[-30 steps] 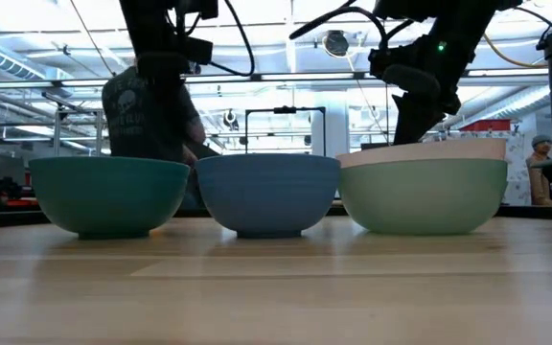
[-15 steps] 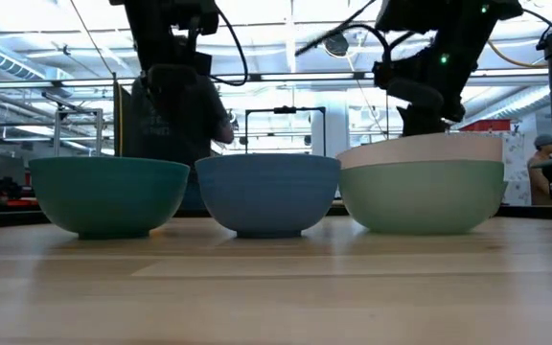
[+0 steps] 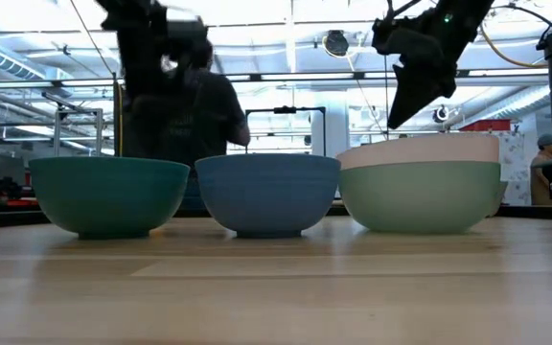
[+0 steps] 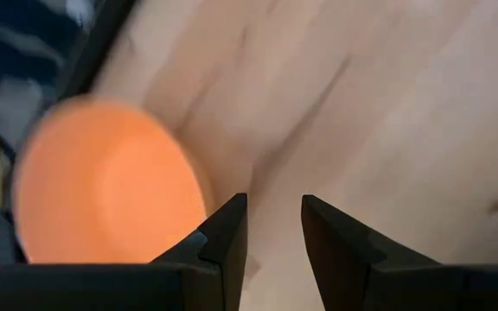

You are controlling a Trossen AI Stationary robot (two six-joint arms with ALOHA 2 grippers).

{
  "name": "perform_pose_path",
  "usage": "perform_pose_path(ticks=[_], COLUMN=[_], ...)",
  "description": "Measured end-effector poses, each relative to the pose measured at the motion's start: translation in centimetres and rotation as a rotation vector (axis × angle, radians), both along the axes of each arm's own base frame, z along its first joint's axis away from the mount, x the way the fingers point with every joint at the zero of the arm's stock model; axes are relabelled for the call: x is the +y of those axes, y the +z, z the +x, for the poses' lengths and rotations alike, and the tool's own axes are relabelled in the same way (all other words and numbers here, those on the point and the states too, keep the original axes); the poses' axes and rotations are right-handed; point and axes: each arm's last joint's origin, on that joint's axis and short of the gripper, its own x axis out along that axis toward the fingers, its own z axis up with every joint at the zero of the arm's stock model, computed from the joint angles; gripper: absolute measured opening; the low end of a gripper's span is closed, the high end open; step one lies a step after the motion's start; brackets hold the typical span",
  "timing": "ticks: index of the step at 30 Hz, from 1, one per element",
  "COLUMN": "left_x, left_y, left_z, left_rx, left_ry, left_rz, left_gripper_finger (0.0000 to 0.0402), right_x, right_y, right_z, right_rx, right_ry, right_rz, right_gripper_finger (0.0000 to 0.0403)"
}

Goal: Nest bowls inside each other
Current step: Stack the pink transparent bowl on top of the blue transparent bowl

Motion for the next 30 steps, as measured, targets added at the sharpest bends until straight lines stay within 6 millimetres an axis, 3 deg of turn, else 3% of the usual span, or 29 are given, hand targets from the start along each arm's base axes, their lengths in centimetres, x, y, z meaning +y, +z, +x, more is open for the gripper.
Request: perform_pose_path(ticks=[3,7,16,25,30], left_x=[1.0,2.3,3.5,5.2,5.9], left_y=[-1.8,-2.5,-3.1,-6.3,-7.0], left_z=[-1.3,-2.5,-2.3,-3.8,-4.4], left_rx=[0.023,0.041,-0.037,0.014,0.018], left_ry=[0.082,0.158,0.101,0.158,0.158], left_rz=[-0.045,-0.057,-0.001,-0.022,-0.032], left_gripper_finger=[0.0116,0.0159,0.0239,0.0217,0.016], right_x=[-0.1,-0.1,-0.2,-1.4,-2.7], right_y=[0.1,0.2,1.1,4.0,3.9], right_z=[-0.3,-0.5,-1.0,-2.8,-4.3], right_rx=[0.018,0.027,-0.007,0.031,0.168], right_ry=[0.012,0.025,0.048,-0.068,-0.168], right_rz=[-0.009,-0.017,-0.029,0.006,0.023], right_gripper_finger=[0.0,0.0,0.0,0.0,0.0])
